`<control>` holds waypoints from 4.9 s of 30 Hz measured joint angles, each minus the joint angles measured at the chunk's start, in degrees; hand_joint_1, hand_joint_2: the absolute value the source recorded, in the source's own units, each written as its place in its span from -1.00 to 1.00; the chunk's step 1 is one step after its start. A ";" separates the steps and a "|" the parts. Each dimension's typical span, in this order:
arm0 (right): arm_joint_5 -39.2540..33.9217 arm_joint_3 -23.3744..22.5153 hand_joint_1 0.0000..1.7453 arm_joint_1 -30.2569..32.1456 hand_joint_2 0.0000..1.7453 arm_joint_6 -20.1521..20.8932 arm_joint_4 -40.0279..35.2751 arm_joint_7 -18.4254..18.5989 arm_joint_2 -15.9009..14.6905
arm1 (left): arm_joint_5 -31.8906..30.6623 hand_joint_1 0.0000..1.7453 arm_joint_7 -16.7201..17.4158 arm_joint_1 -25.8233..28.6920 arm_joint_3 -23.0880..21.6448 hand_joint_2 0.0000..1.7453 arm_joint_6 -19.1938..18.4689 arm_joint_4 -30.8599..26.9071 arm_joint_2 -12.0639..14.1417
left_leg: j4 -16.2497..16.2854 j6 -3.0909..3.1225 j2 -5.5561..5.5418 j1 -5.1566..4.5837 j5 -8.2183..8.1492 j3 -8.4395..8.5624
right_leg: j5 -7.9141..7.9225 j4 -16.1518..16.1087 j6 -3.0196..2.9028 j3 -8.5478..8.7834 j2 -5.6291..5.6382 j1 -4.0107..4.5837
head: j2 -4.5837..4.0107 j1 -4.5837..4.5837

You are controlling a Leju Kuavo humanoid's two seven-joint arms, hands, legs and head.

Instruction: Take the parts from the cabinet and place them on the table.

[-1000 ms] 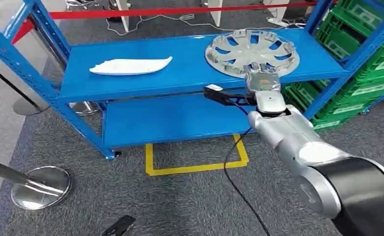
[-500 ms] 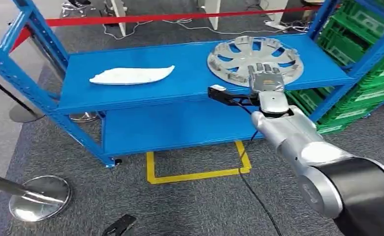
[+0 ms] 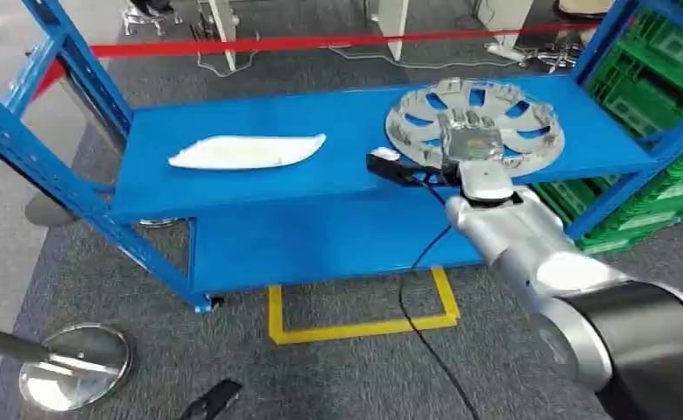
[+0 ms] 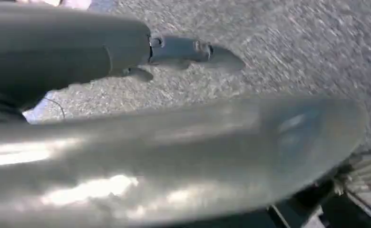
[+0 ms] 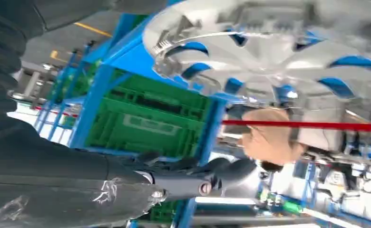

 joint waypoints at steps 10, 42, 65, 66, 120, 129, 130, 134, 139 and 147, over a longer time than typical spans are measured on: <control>0.00 -0.07 -1.00 0.58 1.00 -0.26 0.15 -0.04 -0.22 | -0.31 -1.00 0.00 0.01 -0.02 -1.00 -0.07 0.00 0.09 | 9.75 -1.51 0.57 0.55 0.75 -10.06 | -3.62 -0.39 -0.58 5.19 0.64 -0.87 | 0.00 -0.26; -0.92 -0.22 -1.00 -0.12 1.00 14.85 0.72 1.07 -0.09 | -1.09 -1.00 -0.39 -0.68 0.00 1.00 -0.79 0.02 -0.24 | -0.92 0.57 0.06 0.41 0.53 0.09 | 1.32 0.38 0.14 -0.94 1.13 -0.43 | 0.00 0.50; -1.38 -0.70 0.22 1.16 1.00 28.62 1.79 4.46 -0.13 | -1.84 -1.00 -0.33 -0.52 -0.02 -1.00 -1.42 0.02 -0.44 | -0.69 -0.81 0.05 0.22 0.56 0.03 | 1.77 0.07 0.58 -0.66 1.04 -0.78 | 0.00 0.53; -1.64 -1.01 -0.54 1.36 1.00 29.73 1.92 5.07 -0.13 | -1.90 -1.00 -0.33 -0.54 -0.02 -1.00 -1.44 0.02 -0.46 | -0.68 -0.80 0.05 0.21 0.56 0.04 | 1.76 0.06 0.59 -0.66 1.04 -0.78 | 0.00 0.53; -4.07 -6.58 1.00 4.15 1.00 20.39 2.36 -4.72 1.01 | -1.01 -1.00 -1.03 -0.05 1.62 -1.00 -1.09 0.02 -0.76 | -0.61 -0.12 -0.08 0.20 0.15 0.74 | 1.39 -0.38 1.16 0.56 0.82 -0.77 | 0.00 0.53; -3.80 -5.79 1.00 2.43 1.00 17.90 2.03 -6.75 2.30 | -0.98 -1.00 -2.16 0.09 1.88 -1.00 -0.87 0.02 -0.74 | -0.60 -0.10 -0.07 0.17 0.12 0.65 | 1.39 -0.40 1.16 0.44 0.82 -0.80 | 0.00 0.53; -3.80 -5.62 1.00 2.36 1.00 17.86 1.92 -6.80 2.38 | -0.98 -1.00 -2.19 0.11 1.90 -1.00 -0.87 0.02 -0.74 | -0.60 -0.10 -0.07 0.17 0.12 0.64 | 1.39 -0.40 1.16 0.43 0.83 -0.80 | 0.00 0.55; -3.76 -5.22 1.00 1.63 1.00 17.84 1.90 -6.84 2.51 | -0.98 -1.00 -2.43 0.12 2.49 1.00 -0.87 0.02 -0.74 | -0.60 -0.11 -0.06 0.17 0.14 0.65 | 1.40 -0.40 1.16 0.44 0.85 -0.80 | 0.00 0.53; -3.78 -4.94 1.00 1.46 1.00 17.40 1.90 -7.23 2.71 | -0.85 -1.00 -3.30 0.10 2.82 1.00 0.53 0.02 -0.68 | -0.60 -0.10 -0.06 0.17 0.16 0.65 | 1.42 -0.40 1.15 0.44 0.84 -0.80 | 0.00 0.53; -5.75 -4.74 1.00 -0.43 1.00 12.50 0.42 -11.98 3.43 | 0.20 -1.00 -3.45 0.85 3.30 1.00 2.43 0.02 -0.39 | -0.60 -0.10 -0.06 0.17 0.16 0.63 | 1.42 -0.40 1.15 0.44 0.84 -0.80 | 0.00 0.53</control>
